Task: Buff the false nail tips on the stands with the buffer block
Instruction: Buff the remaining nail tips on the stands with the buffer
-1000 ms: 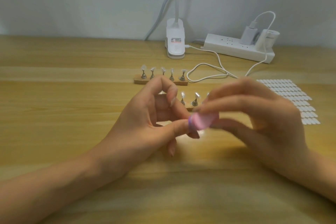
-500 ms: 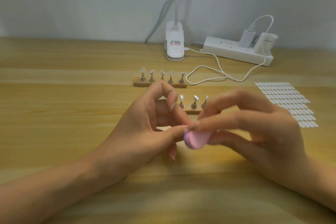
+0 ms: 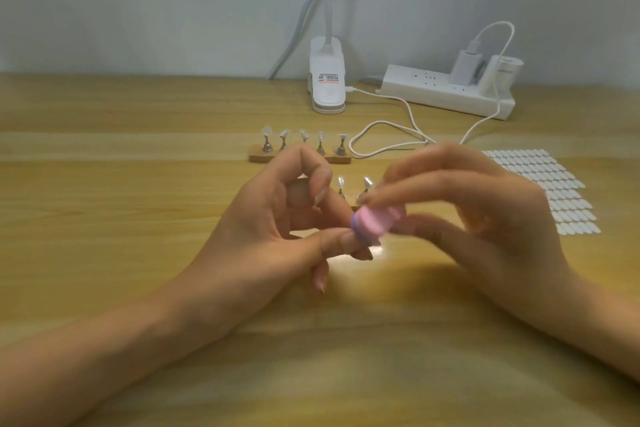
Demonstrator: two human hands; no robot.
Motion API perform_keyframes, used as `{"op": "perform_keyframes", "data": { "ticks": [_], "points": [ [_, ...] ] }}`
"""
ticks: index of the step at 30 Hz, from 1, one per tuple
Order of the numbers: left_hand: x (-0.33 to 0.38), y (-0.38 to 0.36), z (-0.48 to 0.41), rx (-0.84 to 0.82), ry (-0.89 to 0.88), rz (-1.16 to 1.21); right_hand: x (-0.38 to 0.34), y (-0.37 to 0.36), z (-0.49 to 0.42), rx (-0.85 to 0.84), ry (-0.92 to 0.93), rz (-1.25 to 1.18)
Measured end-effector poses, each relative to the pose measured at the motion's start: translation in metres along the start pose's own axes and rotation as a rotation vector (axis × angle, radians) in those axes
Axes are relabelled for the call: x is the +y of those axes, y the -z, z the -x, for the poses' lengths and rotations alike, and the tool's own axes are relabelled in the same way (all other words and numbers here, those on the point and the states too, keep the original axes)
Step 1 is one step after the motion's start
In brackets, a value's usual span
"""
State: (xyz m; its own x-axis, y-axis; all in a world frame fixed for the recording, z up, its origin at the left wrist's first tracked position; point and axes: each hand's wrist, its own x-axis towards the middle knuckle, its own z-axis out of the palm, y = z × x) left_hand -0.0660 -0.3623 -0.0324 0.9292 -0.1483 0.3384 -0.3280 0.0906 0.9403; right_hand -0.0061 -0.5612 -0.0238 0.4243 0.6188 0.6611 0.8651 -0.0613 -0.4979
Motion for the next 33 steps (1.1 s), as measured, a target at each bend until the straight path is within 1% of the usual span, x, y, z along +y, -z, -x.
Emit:
{"op": "perform_keyframes", "data": {
  "ticks": [2,4,7,10,14,17,20,23,26,29,30,33],
  "points": [
    [0.0,-0.0006,0.0005,0.001,-0.008,-0.011,0.0001,0.0011,-0.0001,-0.003,0.0,-0.006],
    [0.0,-0.0011,0.0003,-0.007,-0.005,-0.019,0.0,0.0012,-0.0001,-0.045,0.025,-0.012],
    [0.0004,-0.0005,0.0006,-0.018,-0.007,-0.02,0.0004,0.0009,0.0003,-0.001,-0.009,-0.003],
    [0.0017,-0.0007,0.0003,-0.027,-0.015,-0.01,0.0008,0.0003,-0.0013,-0.03,0.022,-0.016],
    [0.0015,-0.0008,0.0002,-0.011,-0.022,-0.013,0.0018,0.0009,-0.0009,0.015,-0.014,-0.005],
    [0.0005,-0.0006,-0.0003,-0.018,-0.023,-0.004,0.0019,0.0001,-0.0017,-0.018,0.005,-0.026],
    [0.0017,-0.0011,0.0003,-0.012,-0.02,-0.006,0.0007,-0.0001,-0.0006,0.011,-0.025,-0.016],
    [0.0015,-0.0009,-0.0003,-0.009,-0.019,-0.014,0.0,-0.0007,-0.0012,-0.034,0.016,-0.021],
    [0.0021,-0.0005,-0.0002,-0.007,-0.026,-0.025,0.0001,0.0005,-0.0018,0.022,-0.023,0.011],
    [0.0017,0.0002,-0.0005,-0.018,-0.033,-0.051,-0.0036,-0.0018,-0.0006,-0.052,0.037,0.015],
    [0.0014,0.0002,-0.0005,-0.018,-0.028,-0.049,-0.0036,-0.0022,-0.0003,-0.053,0.043,0.036],
    [0.0025,-0.0005,0.0002,0.002,-0.022,-0.043,-0.0018,0.0007,-0.0009,0.022,0.005,0.052]
  ]
}}
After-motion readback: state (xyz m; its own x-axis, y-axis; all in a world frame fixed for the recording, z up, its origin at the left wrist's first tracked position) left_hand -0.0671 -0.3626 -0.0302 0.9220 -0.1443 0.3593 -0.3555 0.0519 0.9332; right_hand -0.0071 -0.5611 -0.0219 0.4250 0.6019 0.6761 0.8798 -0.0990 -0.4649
